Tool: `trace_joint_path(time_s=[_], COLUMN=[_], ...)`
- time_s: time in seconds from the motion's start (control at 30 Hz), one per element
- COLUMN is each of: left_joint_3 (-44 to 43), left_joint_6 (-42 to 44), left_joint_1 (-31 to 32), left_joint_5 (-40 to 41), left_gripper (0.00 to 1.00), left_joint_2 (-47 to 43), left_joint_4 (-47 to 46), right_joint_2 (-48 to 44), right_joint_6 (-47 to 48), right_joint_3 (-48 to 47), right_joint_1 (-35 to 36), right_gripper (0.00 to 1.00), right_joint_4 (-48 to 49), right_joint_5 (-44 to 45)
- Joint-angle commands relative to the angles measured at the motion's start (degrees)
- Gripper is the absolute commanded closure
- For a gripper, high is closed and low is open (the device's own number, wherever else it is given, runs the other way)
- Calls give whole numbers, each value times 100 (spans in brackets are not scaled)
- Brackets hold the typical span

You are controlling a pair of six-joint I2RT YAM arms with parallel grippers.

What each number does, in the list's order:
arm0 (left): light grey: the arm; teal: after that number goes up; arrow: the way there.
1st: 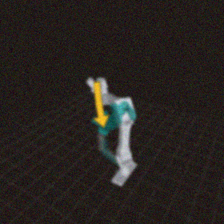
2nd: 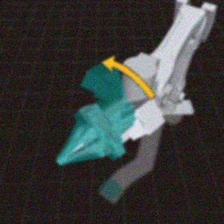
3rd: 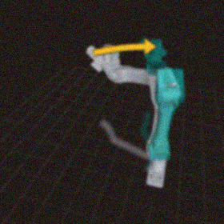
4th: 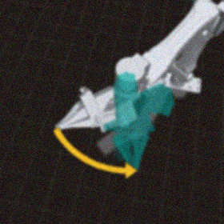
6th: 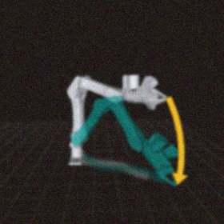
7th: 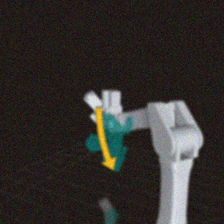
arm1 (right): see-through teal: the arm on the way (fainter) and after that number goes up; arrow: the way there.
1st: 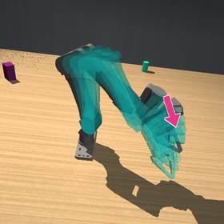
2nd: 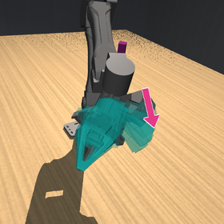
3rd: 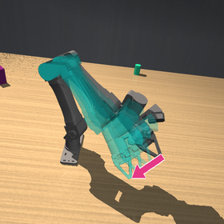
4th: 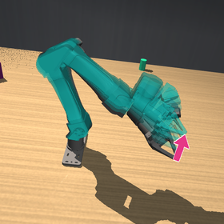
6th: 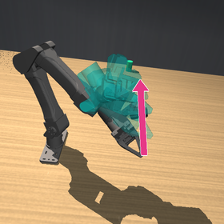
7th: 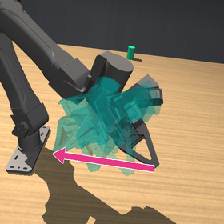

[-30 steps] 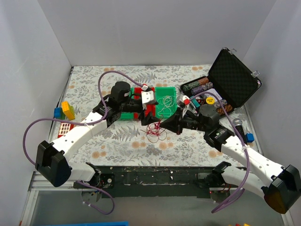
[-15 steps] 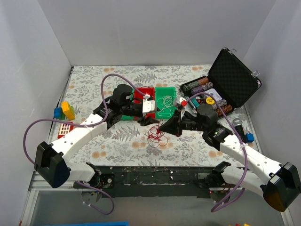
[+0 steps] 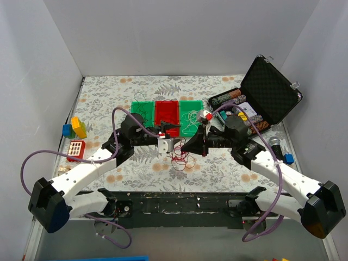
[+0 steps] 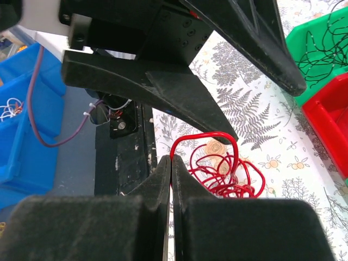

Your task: Untangle the cables

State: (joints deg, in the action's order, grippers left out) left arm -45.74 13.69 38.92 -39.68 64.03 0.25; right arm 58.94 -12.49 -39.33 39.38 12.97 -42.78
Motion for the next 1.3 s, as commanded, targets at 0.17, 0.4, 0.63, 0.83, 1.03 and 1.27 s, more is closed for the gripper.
trace_joint_path(time_s=[0.17, 0.4, 0.63, 0.83, 1.03, 1.27], left_joint_3=[232, 241, 267, 319, 390, 486], left_joint_6=[1107, 1820, 2085, 2181, 2278, 2384], left_joint_1=[345, 415, 433, 503, 617, 784], left_joint_5=[-189, -259, -268, -347, -365, -321], left_gripper=[48, 49, 51, 59, 60, 88], left_joint_2=[-479, -444, -400, -461, -576, -681], left_joint_4=[-511, 369, 345, 168, 247, 265], right_joint_2=[399, 469, 513, 768, 882, 953], right_joint_6=[-236, -394, -570, -816, -957, -1080], right_joint_3=[-391, -435, -382, -391, -382, -374], right_joint_1=[-158, -237, -308, -360, -378, -404], right_gripper=[99, 99, 99, 99, 99, 99], right_joint_4=[566, 786, 988, 1313, 1524, 1656], right_joint_5=[-889, -1153, -1346, -1794, -1926, -1944])
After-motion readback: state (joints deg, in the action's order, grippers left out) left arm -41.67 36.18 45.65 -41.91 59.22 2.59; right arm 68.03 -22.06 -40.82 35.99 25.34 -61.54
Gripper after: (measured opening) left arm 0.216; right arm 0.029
